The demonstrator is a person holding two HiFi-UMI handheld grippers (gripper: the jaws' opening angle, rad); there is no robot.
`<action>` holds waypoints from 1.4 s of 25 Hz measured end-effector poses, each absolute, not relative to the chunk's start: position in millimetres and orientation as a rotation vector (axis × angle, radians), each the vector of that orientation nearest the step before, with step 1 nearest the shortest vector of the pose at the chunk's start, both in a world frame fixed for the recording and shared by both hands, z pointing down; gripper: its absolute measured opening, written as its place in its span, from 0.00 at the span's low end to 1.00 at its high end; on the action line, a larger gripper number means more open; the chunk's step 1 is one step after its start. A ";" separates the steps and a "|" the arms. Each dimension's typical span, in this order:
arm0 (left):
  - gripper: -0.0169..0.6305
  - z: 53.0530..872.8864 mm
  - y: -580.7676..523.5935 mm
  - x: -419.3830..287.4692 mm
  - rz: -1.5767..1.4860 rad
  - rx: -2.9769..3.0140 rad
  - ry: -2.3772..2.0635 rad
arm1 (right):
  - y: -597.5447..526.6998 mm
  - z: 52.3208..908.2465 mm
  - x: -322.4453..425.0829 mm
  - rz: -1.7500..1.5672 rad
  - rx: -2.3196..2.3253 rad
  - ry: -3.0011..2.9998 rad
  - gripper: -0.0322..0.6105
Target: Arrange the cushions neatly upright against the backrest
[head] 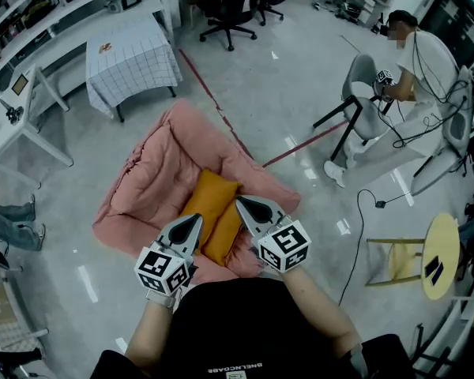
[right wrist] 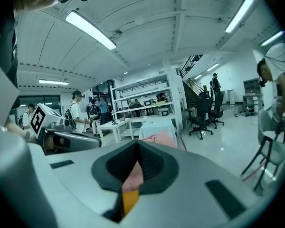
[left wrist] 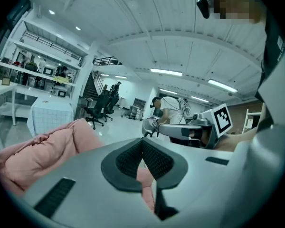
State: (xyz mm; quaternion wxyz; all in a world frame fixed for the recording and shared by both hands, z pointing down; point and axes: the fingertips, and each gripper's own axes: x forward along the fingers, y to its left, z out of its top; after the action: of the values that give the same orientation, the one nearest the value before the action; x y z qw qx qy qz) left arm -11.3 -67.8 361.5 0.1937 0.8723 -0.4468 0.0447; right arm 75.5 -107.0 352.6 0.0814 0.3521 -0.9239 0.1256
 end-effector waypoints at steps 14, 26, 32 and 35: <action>0.05 309.4 -69.3 17.0 0.086 2.621 -1.179 | -89.3 319.2 108.0 0.250 1.151 -2.794 0.06; 0.05 317.0 -62.7 11.3 0.111 2.599 -1.194 | -85.4 322.3 105.1 0.256 1.146 -2.785 0.06; 0.05 315.1 -63.9 9.5 0.102 2.582 -1.207 | -88.3 319.9 104.6 0.261 1.129 -2.787 0.06; 0.05 314.5 -64.5 7.9 0.095 2.581 -1.214 | -87.2 322.6 102.7 0.259 1.120 -2.786 0.06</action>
State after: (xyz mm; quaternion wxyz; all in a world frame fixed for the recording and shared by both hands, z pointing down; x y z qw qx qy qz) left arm 7.9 -64.5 314.5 0.1434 0.8950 -0.4211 0.0328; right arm 102.7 -87.2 322.6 0.0640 0.3708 -0.9225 0.0859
